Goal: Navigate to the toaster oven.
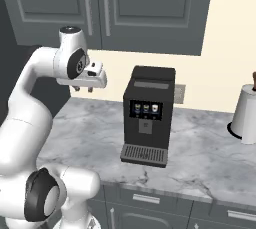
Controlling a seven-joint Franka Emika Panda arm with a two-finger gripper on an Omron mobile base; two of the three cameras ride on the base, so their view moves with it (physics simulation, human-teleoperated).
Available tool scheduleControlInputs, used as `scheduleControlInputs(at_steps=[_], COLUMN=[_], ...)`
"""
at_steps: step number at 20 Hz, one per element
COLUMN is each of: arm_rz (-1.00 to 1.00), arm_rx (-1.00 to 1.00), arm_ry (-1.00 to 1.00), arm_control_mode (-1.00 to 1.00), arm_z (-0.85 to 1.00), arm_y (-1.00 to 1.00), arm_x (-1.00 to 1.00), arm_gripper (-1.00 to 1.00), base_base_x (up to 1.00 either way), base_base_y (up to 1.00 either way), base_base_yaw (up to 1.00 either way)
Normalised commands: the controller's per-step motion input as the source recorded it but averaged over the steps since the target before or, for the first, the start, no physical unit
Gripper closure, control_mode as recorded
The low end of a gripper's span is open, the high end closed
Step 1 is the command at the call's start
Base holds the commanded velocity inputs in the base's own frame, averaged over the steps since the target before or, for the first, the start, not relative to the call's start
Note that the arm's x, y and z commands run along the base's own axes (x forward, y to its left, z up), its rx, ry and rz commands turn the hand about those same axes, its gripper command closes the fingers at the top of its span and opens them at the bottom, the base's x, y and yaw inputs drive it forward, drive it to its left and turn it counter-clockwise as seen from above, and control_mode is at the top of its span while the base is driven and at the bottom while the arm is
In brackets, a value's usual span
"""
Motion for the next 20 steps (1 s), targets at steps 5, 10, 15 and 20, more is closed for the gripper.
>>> scheduleControlInputs(at_steps=[5,10,15,20], arm_rz=[0.0,0.0,0.0,0.0], arm_rx=[0.0,-0.05,0.0,0.0], arm_ry=[-0.01,-0.19,-0.26,-0.34], arm_control_mode=[-1.0,-1.0,-1.0,-1.0], arm_z=[0.0,0.14,0.46,0.44], arm_y=[0.0,0.02,0.0,0.0], arm_x=[-0.39,-0.85,-0.59,-0.31], arm_gripper=[-1.0,-1.0,-1.0,-1.0], base_base_x=[0.0,0.0,0.0,0.0], base_base_y=[0.0,0.0,0.0,0.0], base_base_yaw=[0.0,0.0,0.0,0.0])
